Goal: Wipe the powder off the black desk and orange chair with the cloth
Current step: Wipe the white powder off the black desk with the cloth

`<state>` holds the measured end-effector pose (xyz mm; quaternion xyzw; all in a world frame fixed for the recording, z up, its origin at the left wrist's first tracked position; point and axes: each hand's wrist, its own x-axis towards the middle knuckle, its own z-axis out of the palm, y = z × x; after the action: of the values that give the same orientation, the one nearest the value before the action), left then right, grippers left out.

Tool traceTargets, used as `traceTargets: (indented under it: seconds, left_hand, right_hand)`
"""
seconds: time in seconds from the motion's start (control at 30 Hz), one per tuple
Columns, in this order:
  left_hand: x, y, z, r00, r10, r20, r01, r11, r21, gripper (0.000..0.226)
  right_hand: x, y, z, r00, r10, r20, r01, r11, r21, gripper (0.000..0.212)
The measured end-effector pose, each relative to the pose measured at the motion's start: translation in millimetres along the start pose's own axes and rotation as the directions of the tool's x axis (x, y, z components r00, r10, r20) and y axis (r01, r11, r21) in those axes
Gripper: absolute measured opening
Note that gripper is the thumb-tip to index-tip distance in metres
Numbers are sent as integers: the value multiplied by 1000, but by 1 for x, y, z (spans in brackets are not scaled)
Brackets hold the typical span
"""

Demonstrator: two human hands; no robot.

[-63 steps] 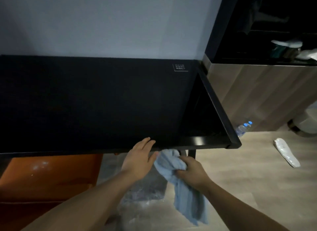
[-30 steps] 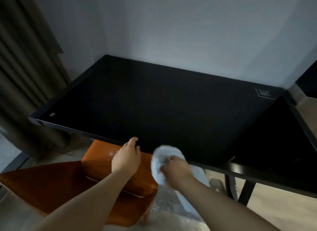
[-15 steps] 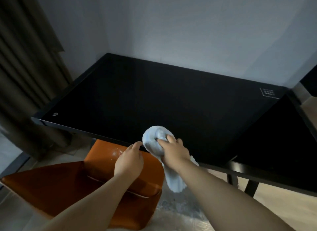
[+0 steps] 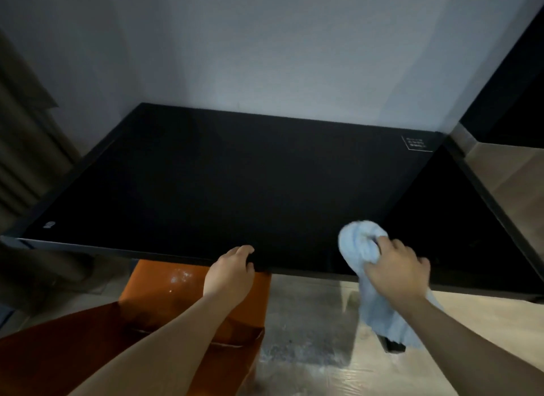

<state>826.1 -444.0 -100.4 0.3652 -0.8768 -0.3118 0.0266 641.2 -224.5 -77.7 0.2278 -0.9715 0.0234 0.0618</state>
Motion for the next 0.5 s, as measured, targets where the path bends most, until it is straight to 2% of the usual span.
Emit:
traceTargets:
  seconds: [0.07,0.13,0.17,0.23,0.3,0.4,0.5]
  left_hand:
    - [0,10,10,999,32,28,-32,999,1,42]
    - [0,22,18,996,70,51,-71,997,16,43]
    - [0,28,21,994,89,62,-90,996,19,43]
    - [-3,36,30,992,105,68,-106,994,14,43]
    - [-10,42,42,994,96,55,-96,995,-1,42]
    - [-26,47,64,998,67,20,-67,998,10,42]
    - [-41,54,85,1000,23,16,-22,1000,-18,42]
  right_hand:
    - [-3,-14,2,988,-128,-85,136,986,99,46]
    - [-11,-27,7,969,-243,52,238,967,94,47]
    - [-14,-25,14,960,-243,142,230,968,98,44]
    - [-21,-6,23,956,-211,205,204,977,56,37]
    - [-31,19,25,967,-191,169,190,982,18,34]
    - [-44,55,31,985,-130,116,124,990,63,30]
    - [-50,70,33,960,-35,279,40,999,-12,30]
